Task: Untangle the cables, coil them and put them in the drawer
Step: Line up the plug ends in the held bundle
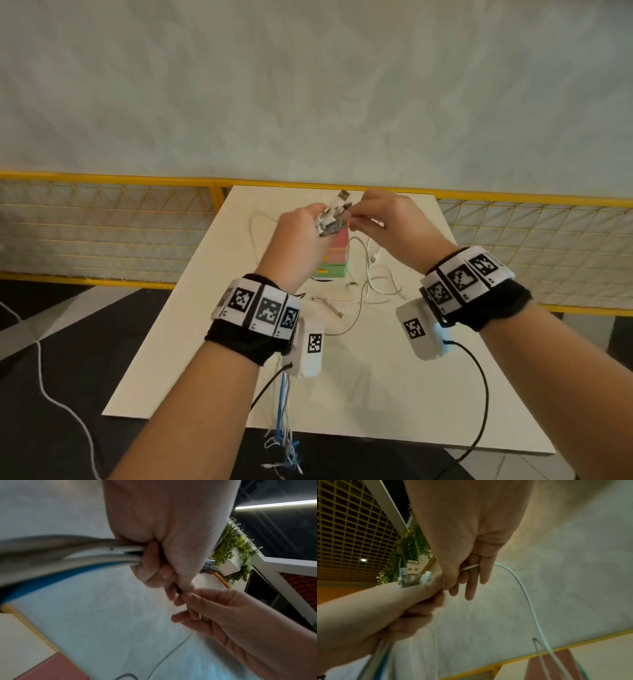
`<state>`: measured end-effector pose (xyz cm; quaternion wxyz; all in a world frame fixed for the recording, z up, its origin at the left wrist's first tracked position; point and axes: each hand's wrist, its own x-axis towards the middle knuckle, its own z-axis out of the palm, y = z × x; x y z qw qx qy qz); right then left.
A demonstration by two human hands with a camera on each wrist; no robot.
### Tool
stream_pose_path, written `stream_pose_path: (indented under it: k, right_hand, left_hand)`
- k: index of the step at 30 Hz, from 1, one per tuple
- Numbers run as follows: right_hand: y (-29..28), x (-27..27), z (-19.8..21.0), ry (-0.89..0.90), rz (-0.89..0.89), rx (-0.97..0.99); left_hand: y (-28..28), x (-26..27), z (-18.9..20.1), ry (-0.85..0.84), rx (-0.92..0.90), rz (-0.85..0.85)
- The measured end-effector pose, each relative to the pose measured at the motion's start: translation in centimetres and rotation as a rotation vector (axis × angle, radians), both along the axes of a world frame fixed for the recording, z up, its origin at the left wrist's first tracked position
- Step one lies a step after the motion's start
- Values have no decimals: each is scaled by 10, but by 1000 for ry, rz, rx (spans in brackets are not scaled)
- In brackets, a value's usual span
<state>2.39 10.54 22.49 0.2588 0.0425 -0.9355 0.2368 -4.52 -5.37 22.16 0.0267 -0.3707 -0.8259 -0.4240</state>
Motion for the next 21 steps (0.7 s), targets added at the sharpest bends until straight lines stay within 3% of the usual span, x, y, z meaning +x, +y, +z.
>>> stream_pose_path:
  k: [6,9,13,16,21]
  right_hand:
    - [34,6,-39,-246,-86,-165]
    - [30,0,-47,-285,-98,-167]
    - [12,-10,-35,-134,63,-150]
    - [10,-18,-29,-67,128,-110]
    - [29,-31,-49,-188,73,-136]
  left_hand:
    - [-24,-17,18,-6,268,206]
    - [-19,-17,13,7,165,209]
    - [-3,-5,2,-39,-8,-4]
    - [2,-2,-1,-71,-55,-5]
    - [-11,-14,8,-87,254,127]
